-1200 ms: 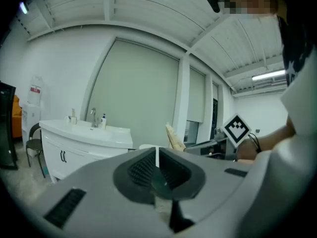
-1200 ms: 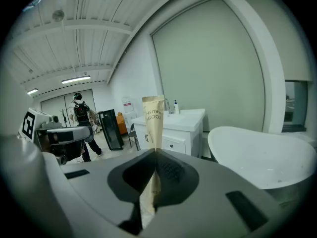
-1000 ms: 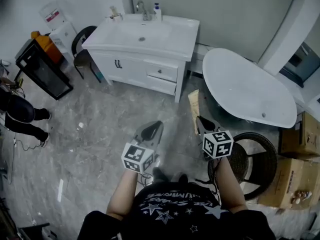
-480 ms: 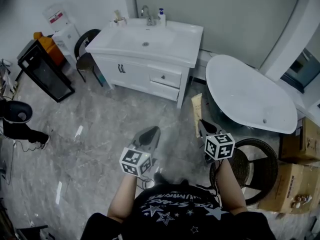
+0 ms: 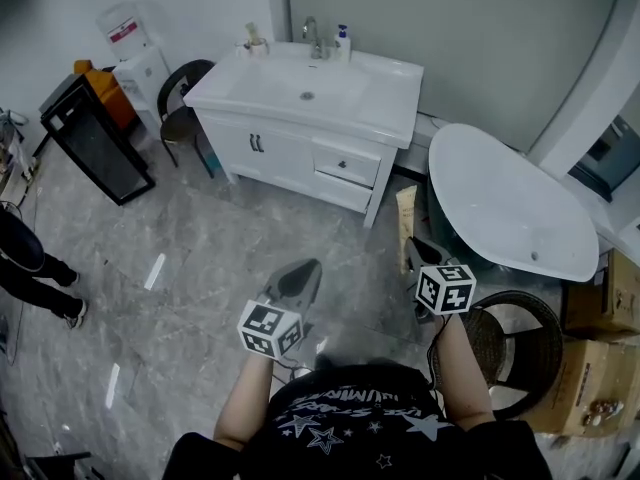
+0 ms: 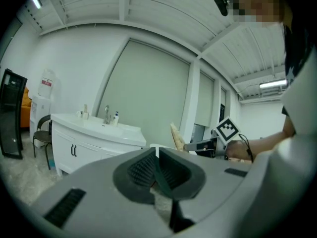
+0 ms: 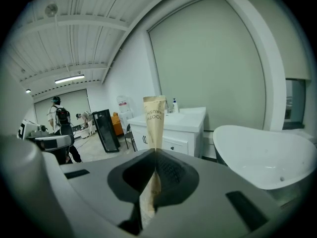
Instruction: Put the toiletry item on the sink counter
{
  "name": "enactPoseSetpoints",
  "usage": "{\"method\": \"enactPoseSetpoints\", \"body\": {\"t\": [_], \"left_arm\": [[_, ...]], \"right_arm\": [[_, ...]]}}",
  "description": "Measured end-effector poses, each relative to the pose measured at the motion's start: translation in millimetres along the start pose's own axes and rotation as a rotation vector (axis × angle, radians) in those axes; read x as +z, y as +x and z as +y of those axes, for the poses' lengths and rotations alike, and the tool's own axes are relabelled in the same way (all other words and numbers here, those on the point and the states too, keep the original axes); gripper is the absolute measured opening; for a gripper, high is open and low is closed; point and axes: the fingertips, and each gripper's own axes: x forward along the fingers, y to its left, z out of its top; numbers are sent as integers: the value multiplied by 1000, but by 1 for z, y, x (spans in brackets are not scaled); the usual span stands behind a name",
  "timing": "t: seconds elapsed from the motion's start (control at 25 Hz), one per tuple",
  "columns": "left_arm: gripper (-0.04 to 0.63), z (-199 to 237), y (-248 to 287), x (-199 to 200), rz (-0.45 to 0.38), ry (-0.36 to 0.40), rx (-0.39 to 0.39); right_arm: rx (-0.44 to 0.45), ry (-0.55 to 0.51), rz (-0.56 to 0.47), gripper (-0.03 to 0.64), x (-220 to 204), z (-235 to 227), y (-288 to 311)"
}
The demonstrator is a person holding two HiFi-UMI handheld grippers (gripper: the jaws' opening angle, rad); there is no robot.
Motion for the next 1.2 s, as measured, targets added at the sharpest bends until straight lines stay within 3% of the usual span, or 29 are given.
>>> {"method": "enactPoseSetpoints", "body": {"t": [0.44,0.64,0.96,1.2], "left_arm": [[31,43,12,-6,32,-18,-9],[32,62,45,-4,48,-8,14],[32,94,124,20,67,0,64],[32,108,176,35,62,-18,102]], "right_arm": [[9,2,28,17,7,0,48],[51,-16,49,17,15,-18,95],[100,3,43,17,66,-73,173],[117,-39,61,17,94,-110,211]]}}
